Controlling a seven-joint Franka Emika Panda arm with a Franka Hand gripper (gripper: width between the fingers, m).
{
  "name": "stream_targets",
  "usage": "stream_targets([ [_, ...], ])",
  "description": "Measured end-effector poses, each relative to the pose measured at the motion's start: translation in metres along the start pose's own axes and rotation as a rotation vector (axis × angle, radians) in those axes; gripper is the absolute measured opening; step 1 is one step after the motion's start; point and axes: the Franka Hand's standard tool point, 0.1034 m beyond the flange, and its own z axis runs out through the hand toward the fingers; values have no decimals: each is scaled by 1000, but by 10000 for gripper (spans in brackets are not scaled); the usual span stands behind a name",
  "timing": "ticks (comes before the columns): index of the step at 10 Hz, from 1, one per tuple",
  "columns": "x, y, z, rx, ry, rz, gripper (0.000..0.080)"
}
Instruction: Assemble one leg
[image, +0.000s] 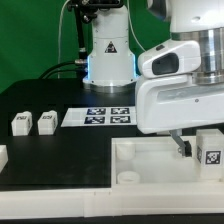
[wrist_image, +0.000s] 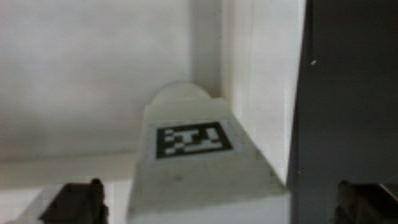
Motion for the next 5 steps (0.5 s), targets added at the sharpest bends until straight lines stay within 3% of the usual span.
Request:
stream_targets([
  [1, 0, 0, 0, 1, 0, 12, 626],
  [3, -1, 3, 1, -1, -4, 213, 304],
  [5, 0, 6, 1, 0, -5, 412, 298],
])
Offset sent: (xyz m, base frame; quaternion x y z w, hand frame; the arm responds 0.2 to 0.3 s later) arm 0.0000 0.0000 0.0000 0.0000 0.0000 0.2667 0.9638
